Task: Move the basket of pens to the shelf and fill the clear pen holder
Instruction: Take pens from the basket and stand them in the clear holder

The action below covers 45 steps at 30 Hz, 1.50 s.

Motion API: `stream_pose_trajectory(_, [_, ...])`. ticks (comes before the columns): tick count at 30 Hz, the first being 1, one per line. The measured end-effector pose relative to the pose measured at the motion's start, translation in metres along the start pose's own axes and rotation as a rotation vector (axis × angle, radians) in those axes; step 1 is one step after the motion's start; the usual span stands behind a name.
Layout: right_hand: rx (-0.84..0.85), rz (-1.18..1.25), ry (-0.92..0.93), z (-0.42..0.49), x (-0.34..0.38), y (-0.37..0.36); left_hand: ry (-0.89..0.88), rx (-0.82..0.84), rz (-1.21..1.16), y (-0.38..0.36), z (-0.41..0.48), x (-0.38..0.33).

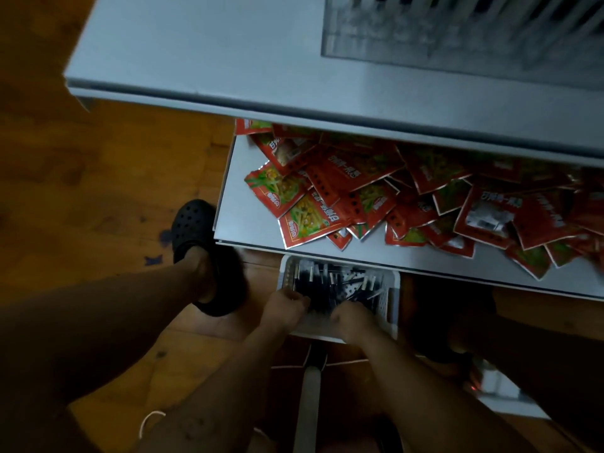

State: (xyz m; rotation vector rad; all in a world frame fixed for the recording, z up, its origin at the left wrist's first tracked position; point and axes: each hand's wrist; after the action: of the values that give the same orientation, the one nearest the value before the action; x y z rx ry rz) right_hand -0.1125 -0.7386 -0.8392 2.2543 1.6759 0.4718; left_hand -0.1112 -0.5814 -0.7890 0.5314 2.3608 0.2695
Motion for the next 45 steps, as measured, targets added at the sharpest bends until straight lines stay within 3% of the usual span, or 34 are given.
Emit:
stream_pose_trajectory(5, [-0.157,0.021,0.011,-0.044,-0.004,0.02,-0.098,-0.011,0.082,0.018,-0.026,-0.033])
stream_pose_trajectory(11, [-0.333,0.303,0.003,-0.105,-0.004,0.05,-0.256,-0.053,0.13,0.045,-0.071,-0.071])
stream_pose_trajectory(15, [-0.38,0.306,0.141,-0.15,0.01,0.091,-0.37,-0.106,0.14,0.057,-0.099,-0.093])
stream_pose_trajectory(22, [-0.655,0.413,0.443,-0.245,0.028,0.173,-0.568,-0.194,0.361,0.095,-0.133,-0.146])
stream_pose_trajectory(28, [-0.84,0.268,0.596,-0.309,0.042,0.226,-0.726,-0.394,0.463,0.143,-0.159,-0.205])
stream_pose_trajectory(31, [-0.961,0.381,0.672,-0.328,0.055,0.25,-0.792,-0.404,0.434,0.158,-0.165,-0.231])
stream_pose_trajectory(35, [-1.262,0.641,0.836,-0.331,0.074,0.274,-0.83,-0.468,0.319,0.168,-0.152,-0.25])
stream_pose_trajectory(40, [-1.523,0.684,0.992,-0.323,0.098,0.304,-0.864,-0.591,0.237,0.173,-0.127,-0.275])
stream_pose_trajectory(45, [-1.54,0.731,0.992,-0.306,0.108,0.326,-0.786,-0.481,0.193,0.168,-0.104,-0.301])
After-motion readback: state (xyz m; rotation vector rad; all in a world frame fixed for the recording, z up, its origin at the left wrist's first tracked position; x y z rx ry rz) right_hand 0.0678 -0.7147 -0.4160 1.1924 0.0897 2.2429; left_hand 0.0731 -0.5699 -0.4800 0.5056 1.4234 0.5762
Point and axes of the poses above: each hand's wrist, its own z-axis towards the middle knuckle, its own y-axis out of the back of the hand, x = y × z, and after that the axes turned 11 degrees about -y, right-handed
